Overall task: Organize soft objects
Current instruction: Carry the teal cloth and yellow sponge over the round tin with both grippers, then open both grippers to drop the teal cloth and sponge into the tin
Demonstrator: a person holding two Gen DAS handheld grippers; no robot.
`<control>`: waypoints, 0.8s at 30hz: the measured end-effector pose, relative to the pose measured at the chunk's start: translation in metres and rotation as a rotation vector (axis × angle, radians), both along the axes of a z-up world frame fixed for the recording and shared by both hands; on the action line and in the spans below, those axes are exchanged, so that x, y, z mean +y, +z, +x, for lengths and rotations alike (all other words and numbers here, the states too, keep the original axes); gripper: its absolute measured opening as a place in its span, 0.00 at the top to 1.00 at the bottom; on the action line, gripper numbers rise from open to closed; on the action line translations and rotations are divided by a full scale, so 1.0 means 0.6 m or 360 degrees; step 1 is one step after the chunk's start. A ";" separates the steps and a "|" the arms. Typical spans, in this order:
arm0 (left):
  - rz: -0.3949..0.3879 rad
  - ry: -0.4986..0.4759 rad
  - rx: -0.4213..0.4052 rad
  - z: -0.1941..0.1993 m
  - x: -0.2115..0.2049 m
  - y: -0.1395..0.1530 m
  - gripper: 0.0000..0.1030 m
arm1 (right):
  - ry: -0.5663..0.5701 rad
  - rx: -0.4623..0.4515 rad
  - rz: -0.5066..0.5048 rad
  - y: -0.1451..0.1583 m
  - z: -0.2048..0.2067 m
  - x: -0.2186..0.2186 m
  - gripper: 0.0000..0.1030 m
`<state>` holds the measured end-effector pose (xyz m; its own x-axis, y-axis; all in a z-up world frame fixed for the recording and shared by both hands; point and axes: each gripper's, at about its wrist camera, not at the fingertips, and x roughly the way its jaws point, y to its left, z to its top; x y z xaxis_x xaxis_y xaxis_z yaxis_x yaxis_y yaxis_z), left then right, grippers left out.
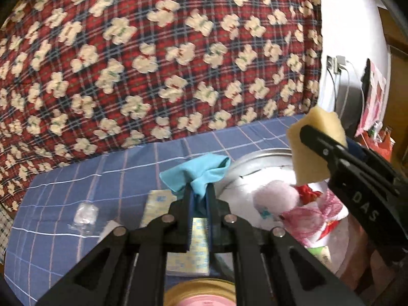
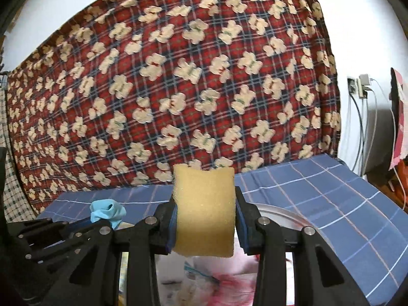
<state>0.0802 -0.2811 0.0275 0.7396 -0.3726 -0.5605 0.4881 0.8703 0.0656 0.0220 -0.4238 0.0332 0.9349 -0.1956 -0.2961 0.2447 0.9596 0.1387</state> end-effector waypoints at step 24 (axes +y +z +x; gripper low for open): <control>0.0130 -0.0107 0.0080 -0.012 -0.077 -0.036 0.27 | -0.0087 0.0228 0.0099 -0.027 -0.004 -0.081 0.22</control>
<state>0.0732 -0.3272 0.0062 0.6847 -0.3722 -0.6266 0.5498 0.8282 0.1087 0.0198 -0.4722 0.0168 0.8706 -0.2223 -0.4389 0.3180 0.9350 0.1572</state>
